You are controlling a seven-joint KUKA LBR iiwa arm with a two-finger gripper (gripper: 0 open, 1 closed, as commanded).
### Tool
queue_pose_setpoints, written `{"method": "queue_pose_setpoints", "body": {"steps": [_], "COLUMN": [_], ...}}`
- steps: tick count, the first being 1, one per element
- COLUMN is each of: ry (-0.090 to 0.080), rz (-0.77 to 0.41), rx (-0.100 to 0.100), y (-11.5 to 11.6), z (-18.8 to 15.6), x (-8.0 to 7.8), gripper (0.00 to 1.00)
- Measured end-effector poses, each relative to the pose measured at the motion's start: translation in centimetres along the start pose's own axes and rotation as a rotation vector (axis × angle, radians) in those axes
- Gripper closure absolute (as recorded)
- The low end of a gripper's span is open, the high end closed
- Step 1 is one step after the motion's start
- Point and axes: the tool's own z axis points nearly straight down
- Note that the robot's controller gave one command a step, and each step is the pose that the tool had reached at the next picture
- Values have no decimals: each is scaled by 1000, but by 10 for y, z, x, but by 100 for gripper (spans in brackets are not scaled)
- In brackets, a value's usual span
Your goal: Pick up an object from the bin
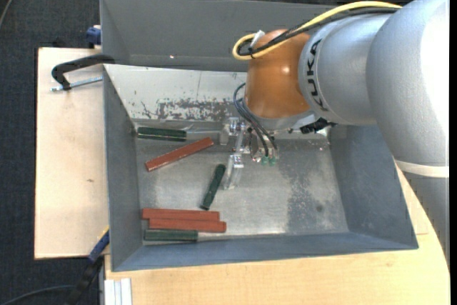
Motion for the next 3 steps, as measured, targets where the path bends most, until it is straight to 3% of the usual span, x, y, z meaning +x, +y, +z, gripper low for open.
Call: {"method": "queue_pose_setpoints", "body": {"steps": [1,2,3], "ry": [-4,-4,-19], "rz": [-192,-189,-211], "rx": [1,1,-1], "y": [43,42,56], "z": [6,6,-135], "x": [48,48,24], "gripper": [0,100,100]}}
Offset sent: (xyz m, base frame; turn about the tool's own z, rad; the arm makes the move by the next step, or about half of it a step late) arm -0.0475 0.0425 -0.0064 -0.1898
